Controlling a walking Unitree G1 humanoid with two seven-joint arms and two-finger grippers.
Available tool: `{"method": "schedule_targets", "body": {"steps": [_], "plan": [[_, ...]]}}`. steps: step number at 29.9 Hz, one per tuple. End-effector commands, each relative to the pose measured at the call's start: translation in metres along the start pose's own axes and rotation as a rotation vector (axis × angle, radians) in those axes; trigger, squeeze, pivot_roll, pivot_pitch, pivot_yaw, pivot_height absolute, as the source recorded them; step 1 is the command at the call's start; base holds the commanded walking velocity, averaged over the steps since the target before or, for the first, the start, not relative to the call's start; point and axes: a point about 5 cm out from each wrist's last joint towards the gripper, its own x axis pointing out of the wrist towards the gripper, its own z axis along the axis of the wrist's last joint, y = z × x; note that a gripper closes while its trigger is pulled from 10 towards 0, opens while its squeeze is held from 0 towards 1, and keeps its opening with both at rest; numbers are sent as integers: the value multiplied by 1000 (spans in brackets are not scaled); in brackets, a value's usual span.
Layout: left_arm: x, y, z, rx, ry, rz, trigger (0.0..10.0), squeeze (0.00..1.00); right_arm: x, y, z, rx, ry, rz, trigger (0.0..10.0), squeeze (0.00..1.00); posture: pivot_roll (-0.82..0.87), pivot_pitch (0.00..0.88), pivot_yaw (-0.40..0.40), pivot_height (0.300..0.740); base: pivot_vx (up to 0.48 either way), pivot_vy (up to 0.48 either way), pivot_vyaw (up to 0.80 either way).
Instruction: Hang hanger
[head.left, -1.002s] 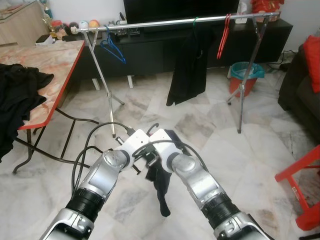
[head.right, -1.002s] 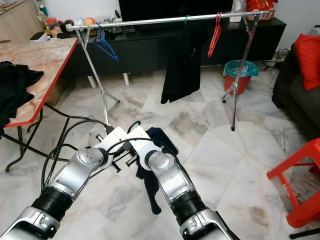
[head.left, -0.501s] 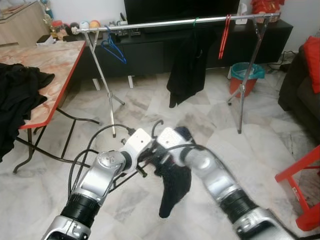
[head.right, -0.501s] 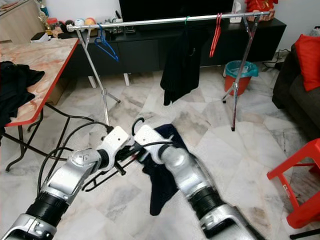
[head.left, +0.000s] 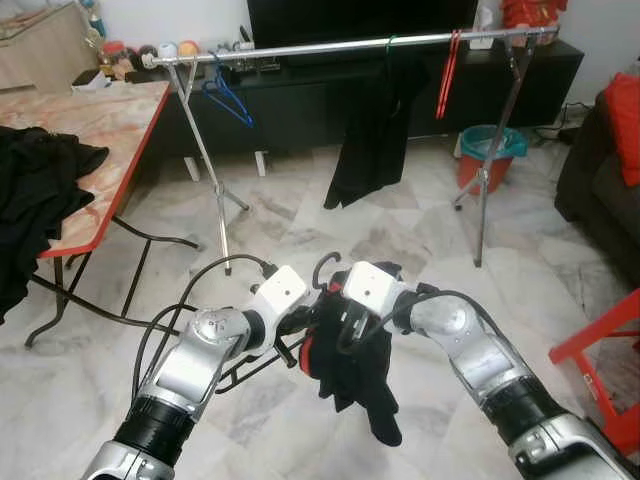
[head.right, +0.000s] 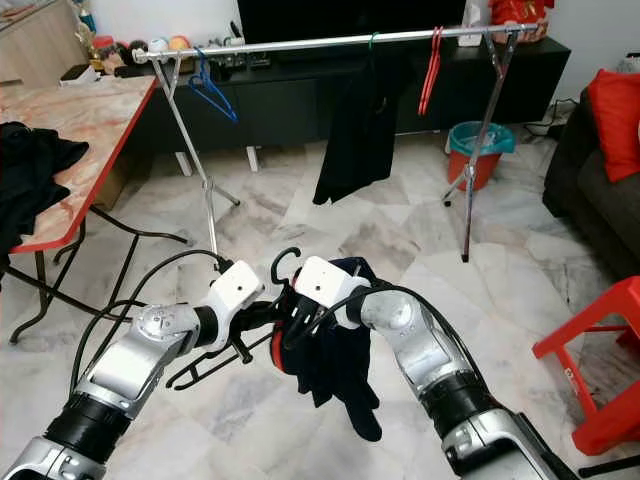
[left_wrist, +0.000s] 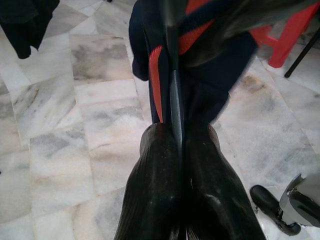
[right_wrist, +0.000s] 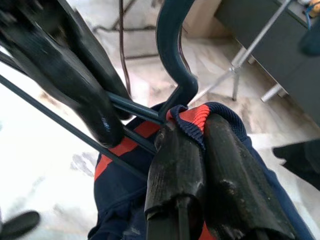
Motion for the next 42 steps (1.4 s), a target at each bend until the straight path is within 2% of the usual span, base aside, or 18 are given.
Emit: {"method": "schedule_targets", "body": {"steps": [1, 4, 7, 14, 15, 18, 19, 28, 33, 36, 42], "plan": [[6, -12, 12, 22, -55, -63, 10000, 0, 10, 15, 38, -34, -180, 114, 10000, 0, 49, 0, 79, 740, 0, 0, 0], [6, -13, 13, 20, -59, -64, 10000, 0, 10, 22, 40, -15, -214, 162, 10000, 0, 53, 0, 78, 740, 0, 0, 0], [7, -13, 14, 18, -65, -64, 10000, 0, 10, 30, 33, -7, -184, 203, 10000, 0, 53, 0, 78, 740, 0, 0, 0], [7, -12, 15, 14, -79, -46, 10000, 0, 8, 29, 25, 24, -149, 190, 10000, 0, 53, 0, 78, 740, 0, 0, 0], [7, -12, 15, 13, -82, -44, 10000, 0, 7, 30, 24, 24, -147, 194, 10000, 129, 52, 0, 77, 740, 0, 0, 0], [7, -12, 16, 11, -84, -41, 10000, 0, 7, 30, 24, 23, -145, 198, 10000, 129, 52, 0, 76, 740, 0, 0, 0], [7, -10, 18, 4, -101, -30, 10000, 0, 6, 30, 22, 32, -133, 195, 10000, 1000, 52, 0, 76, 740, 0, 0, 0], [7, -4, 23, -10, -142, 20, 10000, 0, 0, 33, 20, 24, -116, 208, 10000, 1000, 47, 0, 76, 740, 0, 0, 0], [6, 3, 31, -35, -194, 89, 10000, 0, -6, 34, 15, 12, -75, 196, 10000, 1000, 47, 0, 72, 740, 0, 0, 0], [4, 9, 34, -55, -223, 143, 10000, 0, -12, 39, 10, 14, -54, 210, 10000, 1000, 46, 0, 68, 740, 0, 0, 0], [3, 14, 37, -77, -257, 180, 10000, 0, -20, 46, 5, 27, -26, 222, 10000, 1000, 45, 0, 63, 740, 0, 0, 0]]}}
